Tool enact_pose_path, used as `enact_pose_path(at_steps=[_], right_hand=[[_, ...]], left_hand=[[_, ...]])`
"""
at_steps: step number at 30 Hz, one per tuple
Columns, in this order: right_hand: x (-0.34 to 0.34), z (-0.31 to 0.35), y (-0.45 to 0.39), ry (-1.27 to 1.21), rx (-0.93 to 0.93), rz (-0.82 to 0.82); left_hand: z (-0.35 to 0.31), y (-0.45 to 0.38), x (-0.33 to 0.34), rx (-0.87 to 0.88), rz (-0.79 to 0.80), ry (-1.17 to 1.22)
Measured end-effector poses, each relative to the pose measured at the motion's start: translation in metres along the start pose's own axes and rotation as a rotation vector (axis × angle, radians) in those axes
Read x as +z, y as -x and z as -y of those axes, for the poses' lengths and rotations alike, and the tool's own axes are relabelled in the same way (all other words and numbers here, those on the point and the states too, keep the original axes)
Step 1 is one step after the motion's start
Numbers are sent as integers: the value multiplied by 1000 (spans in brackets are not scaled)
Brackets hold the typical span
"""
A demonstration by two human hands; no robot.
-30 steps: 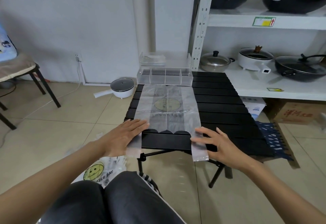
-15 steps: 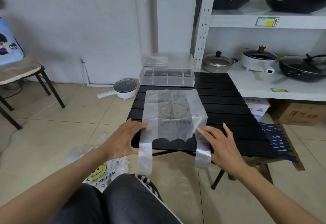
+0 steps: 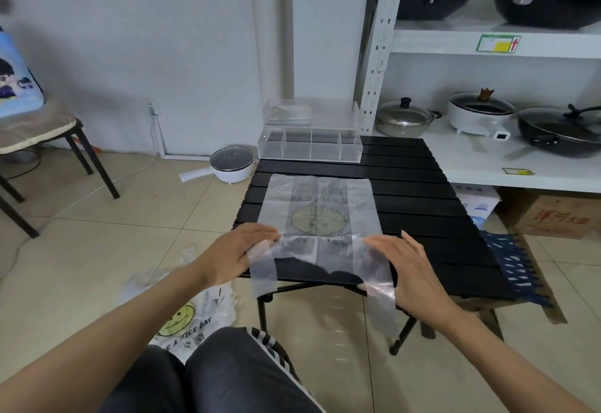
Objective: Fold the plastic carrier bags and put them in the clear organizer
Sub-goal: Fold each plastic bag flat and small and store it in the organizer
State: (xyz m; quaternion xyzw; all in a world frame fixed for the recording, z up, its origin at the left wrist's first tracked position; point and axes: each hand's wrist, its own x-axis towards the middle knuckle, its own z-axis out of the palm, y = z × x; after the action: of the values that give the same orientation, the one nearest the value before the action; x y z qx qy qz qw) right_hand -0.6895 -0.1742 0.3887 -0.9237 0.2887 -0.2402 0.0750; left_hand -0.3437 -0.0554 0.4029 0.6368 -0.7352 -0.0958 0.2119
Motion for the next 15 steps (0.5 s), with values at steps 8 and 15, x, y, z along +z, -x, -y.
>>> enact_pose_path(at_steps=[8,15], right_hand=[[1,3,-39,-196,321,-50],[9,0,-57,-267,583,-16]], left_hand=[[-5,-27,-18,-273,9,304],[-3,-41,-11,-299,-51,295]])
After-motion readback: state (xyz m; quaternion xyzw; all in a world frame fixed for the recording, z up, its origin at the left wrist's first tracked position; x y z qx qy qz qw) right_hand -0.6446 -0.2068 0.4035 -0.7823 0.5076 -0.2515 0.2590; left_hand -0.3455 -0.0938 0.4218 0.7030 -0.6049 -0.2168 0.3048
